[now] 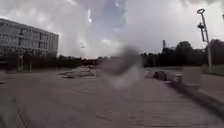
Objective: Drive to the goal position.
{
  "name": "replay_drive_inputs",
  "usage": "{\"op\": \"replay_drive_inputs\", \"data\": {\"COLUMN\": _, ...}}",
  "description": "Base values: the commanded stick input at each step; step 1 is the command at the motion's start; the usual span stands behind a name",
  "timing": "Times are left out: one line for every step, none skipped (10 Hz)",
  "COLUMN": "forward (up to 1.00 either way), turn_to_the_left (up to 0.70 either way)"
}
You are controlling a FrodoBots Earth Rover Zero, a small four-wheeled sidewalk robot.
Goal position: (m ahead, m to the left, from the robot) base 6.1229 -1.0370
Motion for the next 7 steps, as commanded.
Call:
{"op": "replay_drive_inputs", "data": {"forward": 0.70, "turn_to_the_left": 0.00}}
{"op": "replay_drive_inputs", "data": {"forward": 0.70, "turn_to_the_left": 0.00}}
{"op": "replay_drive_inputs", "data": {"forward": 0.70, "turn_to_the_left": 0.00}}
{"op": "replay_drive_inputs", "data": {"forward": 0.70, "turn_to_the_left": 0.00}}
{"op": "replay_drive_inputs", "data": {"forward": 0.70, "turn_to_the_left": 0.00}}
{"op": "replay_drive_inputs", "data": {"forward": 0.70, "turn_to_the_left": 0.00}}
{"op": "replay_drive_inputs", "data": {"forward": 0.70, "turn_to_the_left": 0.00}}
